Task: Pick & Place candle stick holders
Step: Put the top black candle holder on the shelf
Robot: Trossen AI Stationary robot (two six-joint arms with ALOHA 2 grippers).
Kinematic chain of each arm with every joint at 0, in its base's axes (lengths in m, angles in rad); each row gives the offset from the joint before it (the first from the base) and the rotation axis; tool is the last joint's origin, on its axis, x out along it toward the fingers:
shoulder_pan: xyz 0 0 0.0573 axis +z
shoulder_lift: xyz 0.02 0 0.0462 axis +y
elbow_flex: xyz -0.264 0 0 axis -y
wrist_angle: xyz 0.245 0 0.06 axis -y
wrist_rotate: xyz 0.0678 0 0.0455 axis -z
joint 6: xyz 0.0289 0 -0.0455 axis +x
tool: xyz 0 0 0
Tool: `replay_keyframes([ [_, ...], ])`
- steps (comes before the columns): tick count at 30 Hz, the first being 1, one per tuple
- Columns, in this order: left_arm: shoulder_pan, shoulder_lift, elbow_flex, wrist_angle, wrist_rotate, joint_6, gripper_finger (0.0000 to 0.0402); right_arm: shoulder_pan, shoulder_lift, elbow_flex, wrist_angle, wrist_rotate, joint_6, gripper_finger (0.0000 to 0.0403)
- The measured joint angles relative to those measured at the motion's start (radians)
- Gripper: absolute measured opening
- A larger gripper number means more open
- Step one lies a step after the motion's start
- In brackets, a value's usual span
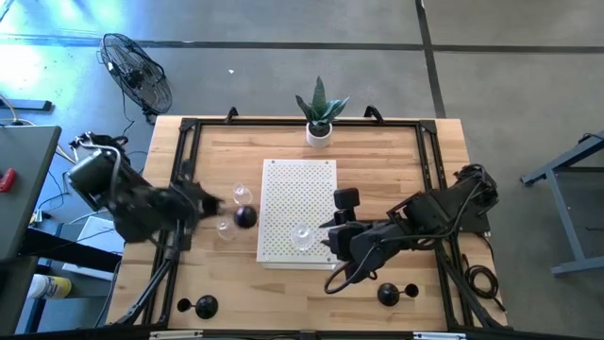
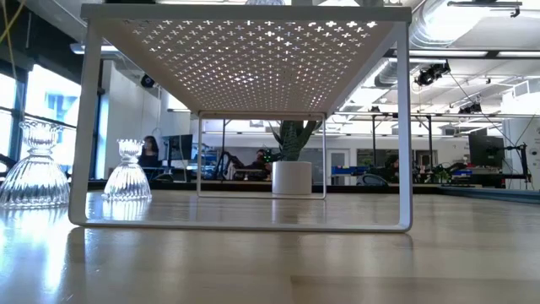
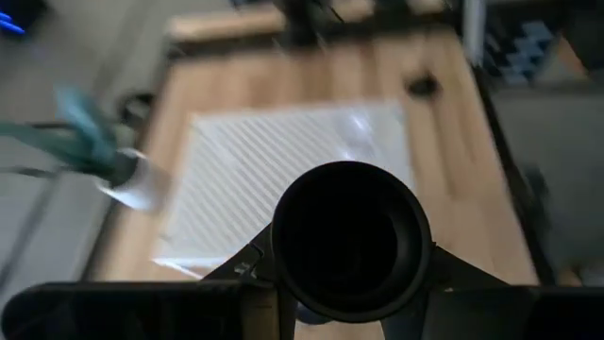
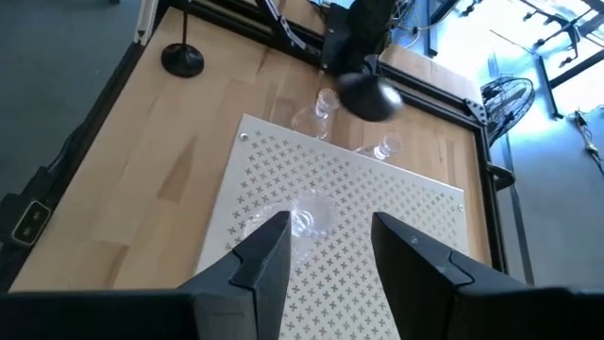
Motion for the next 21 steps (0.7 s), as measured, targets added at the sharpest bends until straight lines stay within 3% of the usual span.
replay_keyframes([
  [8, 0.001, 0.0, 0.148, 0.001, -0.424, -0.001, 0.0092, -0.002, -0.007, 0.002, -0.039, -0.001, 0.003, 0.0142],
  [11, 0.061, 0.0, 0.216, 0.006, -0.493, -0.06, 0.0092, -0.002, -0.007, 0.002, -0.061, -0.008, 0.005, 0.0142],
  [16, 0.244, -0.001, 0.265, 0.037, -0.435, -0.067, 0.0092, 0.0, -0.036, 0.002, -0.095, -0.009, 0.004, 0.0142],
  [21, 0.471, 0.006, 0.274, 0.136, -0.162, 0.011, 0.0092, 0.0, -0.07, 0.002, -0.097, -0.012, 0.002, 0.0142],
])
